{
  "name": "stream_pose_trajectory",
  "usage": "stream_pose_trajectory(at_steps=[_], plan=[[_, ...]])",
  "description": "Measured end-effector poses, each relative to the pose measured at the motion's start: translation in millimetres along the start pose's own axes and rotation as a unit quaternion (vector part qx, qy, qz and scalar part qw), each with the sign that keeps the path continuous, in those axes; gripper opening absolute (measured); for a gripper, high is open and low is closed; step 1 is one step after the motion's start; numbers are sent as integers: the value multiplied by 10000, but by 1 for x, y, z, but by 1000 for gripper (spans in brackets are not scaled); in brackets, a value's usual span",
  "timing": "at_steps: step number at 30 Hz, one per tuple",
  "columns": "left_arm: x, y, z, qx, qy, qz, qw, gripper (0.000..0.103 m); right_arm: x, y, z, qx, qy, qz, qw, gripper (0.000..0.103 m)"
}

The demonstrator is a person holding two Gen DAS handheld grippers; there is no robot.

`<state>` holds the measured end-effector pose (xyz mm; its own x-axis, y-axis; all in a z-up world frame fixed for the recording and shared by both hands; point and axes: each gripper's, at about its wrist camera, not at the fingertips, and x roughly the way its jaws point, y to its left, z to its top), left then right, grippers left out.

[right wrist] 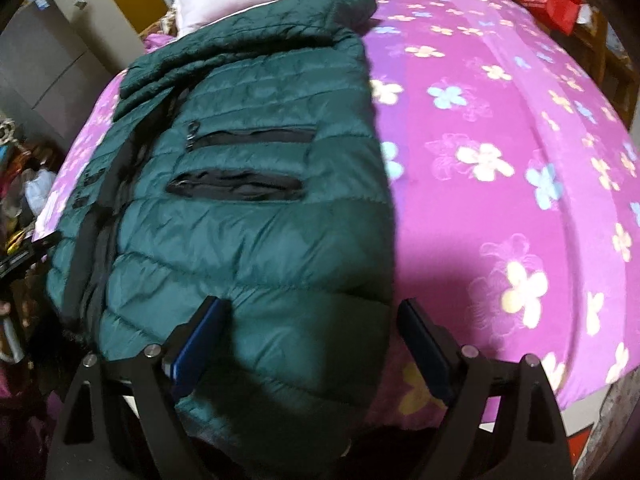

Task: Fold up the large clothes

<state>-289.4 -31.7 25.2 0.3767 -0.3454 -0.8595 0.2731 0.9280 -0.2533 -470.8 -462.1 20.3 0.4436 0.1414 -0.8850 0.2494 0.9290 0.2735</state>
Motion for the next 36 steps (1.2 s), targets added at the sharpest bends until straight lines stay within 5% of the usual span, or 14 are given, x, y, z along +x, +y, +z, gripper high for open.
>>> stream_pose_trajectory(at_steps=[15, 16, 19, 22, 31, 36], plan=[[1, -10, -5, 196, -142, 127, 9996, 55, 3, 14, -3, -261, -213, 526, 9980, 93], [1, -12, -5, 267, -120, 86, 9995, 46, 4, 17, -3, -330, -243, 501, 9979, 89], [-6, -20, -4, 508, -141, 52, 9986, 15, 4, 26, -3, -615, -296, 455, 9966, 44], [-20, -28, 2, 709, -305, -2, 9970, 0, -2, 29, 3, -669, -344, 535, 9957, 29], [-67, -41, 51, 662, -1063, -355, 9915, 0, -56, 34, 38, -671, -1159, 1094, 9849, 23], [-76, -47, 90, 447, -1325, -474, 9890, 0, -69, 35, 74, -551, -1503, 1069, 9813, 23]])
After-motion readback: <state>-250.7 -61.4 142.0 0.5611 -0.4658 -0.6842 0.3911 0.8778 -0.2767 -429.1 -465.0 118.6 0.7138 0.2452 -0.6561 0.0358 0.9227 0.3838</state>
